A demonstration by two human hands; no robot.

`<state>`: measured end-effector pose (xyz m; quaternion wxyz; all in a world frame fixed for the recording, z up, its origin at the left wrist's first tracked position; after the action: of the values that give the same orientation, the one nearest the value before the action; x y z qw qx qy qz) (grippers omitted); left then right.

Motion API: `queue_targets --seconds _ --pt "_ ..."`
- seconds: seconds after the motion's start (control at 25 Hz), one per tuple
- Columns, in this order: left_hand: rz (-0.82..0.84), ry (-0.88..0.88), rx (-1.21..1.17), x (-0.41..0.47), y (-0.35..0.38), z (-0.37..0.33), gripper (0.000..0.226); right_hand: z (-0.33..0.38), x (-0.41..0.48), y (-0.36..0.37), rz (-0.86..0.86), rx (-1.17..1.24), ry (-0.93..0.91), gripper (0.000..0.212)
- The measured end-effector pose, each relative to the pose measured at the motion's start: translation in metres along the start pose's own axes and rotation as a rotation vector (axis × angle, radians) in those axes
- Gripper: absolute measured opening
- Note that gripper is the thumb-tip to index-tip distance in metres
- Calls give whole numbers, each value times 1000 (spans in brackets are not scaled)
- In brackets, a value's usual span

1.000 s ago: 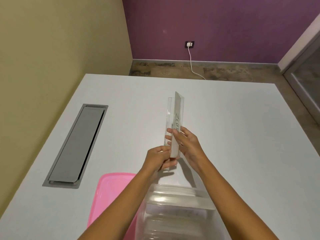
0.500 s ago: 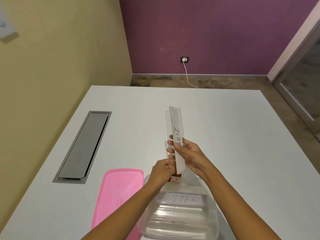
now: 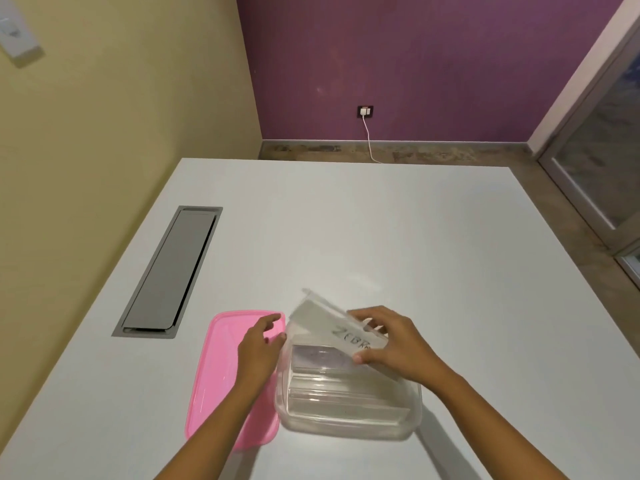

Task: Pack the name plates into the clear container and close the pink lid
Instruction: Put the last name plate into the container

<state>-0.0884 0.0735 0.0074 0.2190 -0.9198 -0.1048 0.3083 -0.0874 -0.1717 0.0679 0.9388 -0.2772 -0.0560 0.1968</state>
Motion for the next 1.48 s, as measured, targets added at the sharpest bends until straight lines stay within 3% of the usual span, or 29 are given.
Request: queue_targets --seconds 0.24,0.68,0.92,1.16,1.36,1.48 --pt "149 -122 -76 4 7 22 28 -13 -22 50 253 -314 -79 71" --pt "111 -102 -74 3 7 23 25 -35 -38 89 422 -496 1 64" --pt "71 -53 -26 3 5 22 25 -28 -36 92 412 -595 7 42" --pt "19 3 45 3 5 21 25 -22 -34 90 408 -668 -6 46" --pt "30 39 92 0 7 16 26 -22 -37 89 386 -592 -22 49" --pt "21 96 133 -13 7 22 28 -15 -44 80 288 -537 -75 50"
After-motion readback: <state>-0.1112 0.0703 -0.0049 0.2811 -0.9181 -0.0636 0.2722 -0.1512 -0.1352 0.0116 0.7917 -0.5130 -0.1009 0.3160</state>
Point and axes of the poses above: each hand's wrist, its own x-axis towards the middle knuckle, its own y-axis out of the palm, z = x × y, the point moved 8 cm from there along x, towards the middle knuckle, and after that the axes turned 15 degrees about -y, right-handed, at the moved point
